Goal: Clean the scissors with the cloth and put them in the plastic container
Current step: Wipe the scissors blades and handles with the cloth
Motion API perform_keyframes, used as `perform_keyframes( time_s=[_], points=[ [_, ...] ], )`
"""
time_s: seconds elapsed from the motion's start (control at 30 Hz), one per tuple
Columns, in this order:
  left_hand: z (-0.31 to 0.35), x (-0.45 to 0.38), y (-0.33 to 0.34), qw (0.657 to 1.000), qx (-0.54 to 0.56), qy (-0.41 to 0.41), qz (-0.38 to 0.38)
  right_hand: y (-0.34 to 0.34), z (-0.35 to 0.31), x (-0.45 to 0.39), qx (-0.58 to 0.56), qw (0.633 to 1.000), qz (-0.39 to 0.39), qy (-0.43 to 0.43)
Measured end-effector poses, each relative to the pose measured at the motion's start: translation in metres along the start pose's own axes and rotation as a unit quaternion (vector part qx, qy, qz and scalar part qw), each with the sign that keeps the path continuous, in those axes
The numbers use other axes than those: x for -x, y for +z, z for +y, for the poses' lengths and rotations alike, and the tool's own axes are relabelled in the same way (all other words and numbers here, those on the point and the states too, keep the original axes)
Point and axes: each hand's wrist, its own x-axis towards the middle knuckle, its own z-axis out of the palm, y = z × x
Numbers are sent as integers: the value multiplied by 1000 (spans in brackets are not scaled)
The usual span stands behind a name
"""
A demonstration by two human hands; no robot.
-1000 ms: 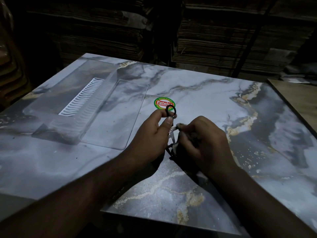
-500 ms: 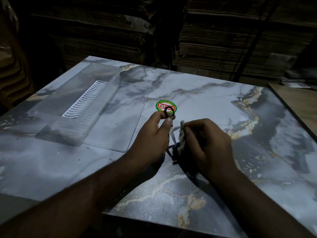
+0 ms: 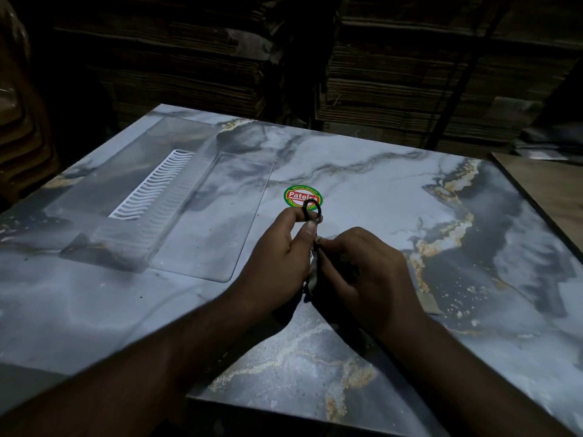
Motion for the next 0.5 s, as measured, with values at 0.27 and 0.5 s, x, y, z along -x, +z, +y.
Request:
perform_keyframes(
  time_s=[0.27,0.5],
  points=[
    [1,1,0,999,16,8,-29,2,0,-3,16,998,24,63],
    [5,5,-1,999,12,6,-36,0,0,-2,-19,996,25,83]
  ],
)
